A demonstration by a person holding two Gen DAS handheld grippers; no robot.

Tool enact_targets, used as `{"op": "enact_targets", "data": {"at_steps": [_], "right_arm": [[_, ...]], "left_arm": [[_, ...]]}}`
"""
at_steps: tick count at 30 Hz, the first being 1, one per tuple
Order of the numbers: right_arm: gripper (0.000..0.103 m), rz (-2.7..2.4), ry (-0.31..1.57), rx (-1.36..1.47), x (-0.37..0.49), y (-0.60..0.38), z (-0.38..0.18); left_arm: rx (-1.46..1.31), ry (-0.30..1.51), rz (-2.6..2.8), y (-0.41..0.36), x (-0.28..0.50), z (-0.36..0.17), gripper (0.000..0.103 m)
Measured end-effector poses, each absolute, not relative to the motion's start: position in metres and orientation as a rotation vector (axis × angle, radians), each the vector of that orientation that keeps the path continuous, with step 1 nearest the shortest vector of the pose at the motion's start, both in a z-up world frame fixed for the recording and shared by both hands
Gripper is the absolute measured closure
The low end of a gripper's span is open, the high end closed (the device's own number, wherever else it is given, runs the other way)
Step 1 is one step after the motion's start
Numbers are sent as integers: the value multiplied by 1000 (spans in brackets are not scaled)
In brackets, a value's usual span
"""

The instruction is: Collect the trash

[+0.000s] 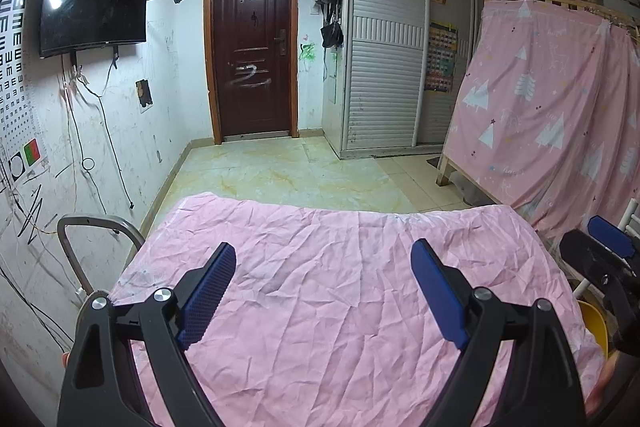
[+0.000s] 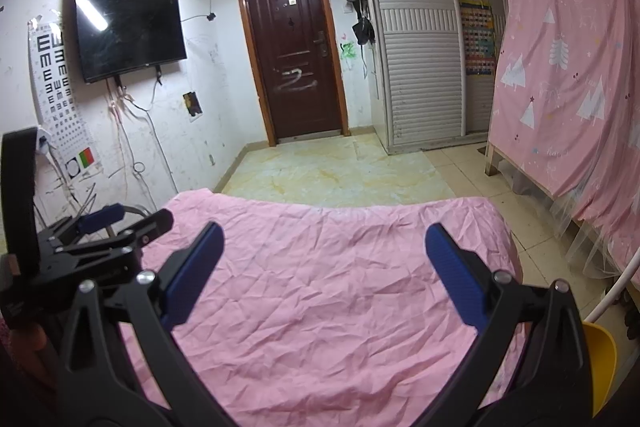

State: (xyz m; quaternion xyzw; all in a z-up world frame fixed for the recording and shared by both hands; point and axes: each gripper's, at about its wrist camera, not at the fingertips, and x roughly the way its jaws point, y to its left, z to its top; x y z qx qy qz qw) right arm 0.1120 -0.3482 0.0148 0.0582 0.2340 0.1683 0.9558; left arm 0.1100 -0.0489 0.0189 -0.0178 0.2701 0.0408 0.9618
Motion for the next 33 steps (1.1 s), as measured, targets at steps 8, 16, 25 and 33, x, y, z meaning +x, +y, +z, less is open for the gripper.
{"op": "enact_targets", "data": {"at_steps": [8, 16, 25, 33], "right_arm": [[6, 343, 475, 117, 112, -348, 14], [6, 343, 474, 116, 112, -347, 14], [6, 344, 475, 114, 112, -347, 15], [6, 344, 473, 112, 111, -346, 14]], "left_arm": [[-38, 548, 83, -48, 111, 19, 23], [-44, 549, 83, -48, 110, 19, 23], [-64, 557, 78, -45, 111, 17, 23], [-67, 560, 84, -43, 112, 16, 23]]}}
